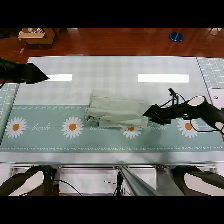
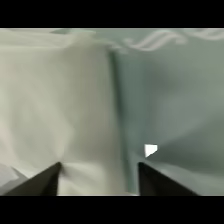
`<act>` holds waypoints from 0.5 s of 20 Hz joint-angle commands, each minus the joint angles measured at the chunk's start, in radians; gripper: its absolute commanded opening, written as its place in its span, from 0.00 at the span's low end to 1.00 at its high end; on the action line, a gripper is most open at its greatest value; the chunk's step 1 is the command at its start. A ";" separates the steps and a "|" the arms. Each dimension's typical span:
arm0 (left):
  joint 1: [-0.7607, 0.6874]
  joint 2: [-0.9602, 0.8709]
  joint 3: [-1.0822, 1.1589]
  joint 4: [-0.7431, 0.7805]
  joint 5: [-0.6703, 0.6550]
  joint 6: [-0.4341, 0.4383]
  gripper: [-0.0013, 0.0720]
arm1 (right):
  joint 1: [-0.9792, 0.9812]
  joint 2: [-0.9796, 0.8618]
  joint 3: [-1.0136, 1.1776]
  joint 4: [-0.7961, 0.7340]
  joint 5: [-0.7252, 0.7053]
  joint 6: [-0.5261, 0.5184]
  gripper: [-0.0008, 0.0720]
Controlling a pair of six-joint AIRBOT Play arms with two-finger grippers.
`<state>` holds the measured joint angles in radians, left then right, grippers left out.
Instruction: Fold the shirts.
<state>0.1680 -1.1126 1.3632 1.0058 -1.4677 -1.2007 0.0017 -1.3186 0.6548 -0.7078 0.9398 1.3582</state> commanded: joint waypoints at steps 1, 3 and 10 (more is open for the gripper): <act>0.000 -0.003 0.000 0.001 0.000 -0.002 0.76 | 0.098 -0.051 -0.008 0.163 -0.140 -0.010 0.35; 0.000 -0.003 0.000 0.001 0.000 -0.002 0.75 | 0.099 -0.048 0.012 0.183 -0.132 -0.021 0.06; 0.000 -0.005 0.000 0.001 0.000 -0.001 0.75 | -0.125 0.223 0.190 -0.005 0.090 0.004 0.06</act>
<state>0.1680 -1.1168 1.3632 1.0061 -1.4677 -1.2034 -0.0257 -1.2076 0.7784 -0.6151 0.9539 1.3018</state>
